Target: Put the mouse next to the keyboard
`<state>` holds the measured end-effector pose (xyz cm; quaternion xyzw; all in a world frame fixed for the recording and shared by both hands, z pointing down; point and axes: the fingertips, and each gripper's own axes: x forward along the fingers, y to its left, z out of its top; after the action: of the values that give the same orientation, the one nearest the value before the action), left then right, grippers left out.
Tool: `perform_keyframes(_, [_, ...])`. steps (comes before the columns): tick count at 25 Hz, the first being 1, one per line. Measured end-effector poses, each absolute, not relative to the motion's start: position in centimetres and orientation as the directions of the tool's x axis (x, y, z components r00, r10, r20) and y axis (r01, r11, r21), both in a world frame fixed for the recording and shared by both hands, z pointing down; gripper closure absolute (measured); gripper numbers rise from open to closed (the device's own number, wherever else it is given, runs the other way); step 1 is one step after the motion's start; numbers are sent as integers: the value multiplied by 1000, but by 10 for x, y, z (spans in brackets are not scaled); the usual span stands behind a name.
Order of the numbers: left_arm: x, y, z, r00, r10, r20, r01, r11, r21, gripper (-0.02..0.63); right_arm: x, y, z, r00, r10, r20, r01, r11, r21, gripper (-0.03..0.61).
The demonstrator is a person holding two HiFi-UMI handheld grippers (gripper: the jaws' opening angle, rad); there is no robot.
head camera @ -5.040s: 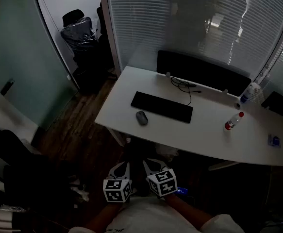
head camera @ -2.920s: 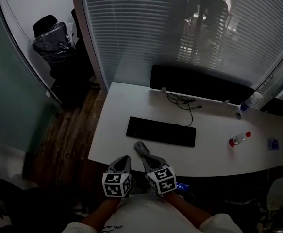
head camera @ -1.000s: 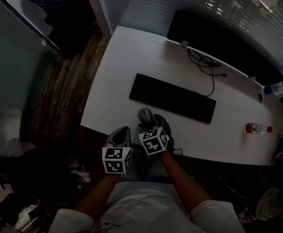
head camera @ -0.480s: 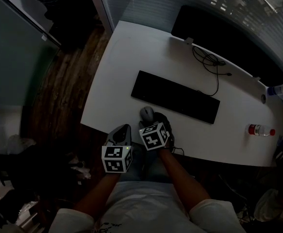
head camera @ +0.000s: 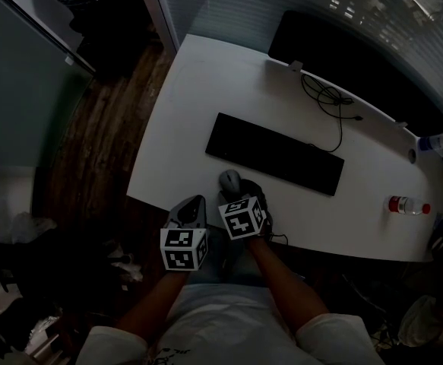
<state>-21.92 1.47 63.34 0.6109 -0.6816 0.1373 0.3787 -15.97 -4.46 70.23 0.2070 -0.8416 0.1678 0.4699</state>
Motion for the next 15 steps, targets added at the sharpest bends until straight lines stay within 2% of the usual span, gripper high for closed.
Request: perform_keyframes(15, [-224, 13, 619, 27, -739, 673, -944, 202, 260, 607, -153, -41, 647, -534, -219, 817, -514, 851, -108, 287])
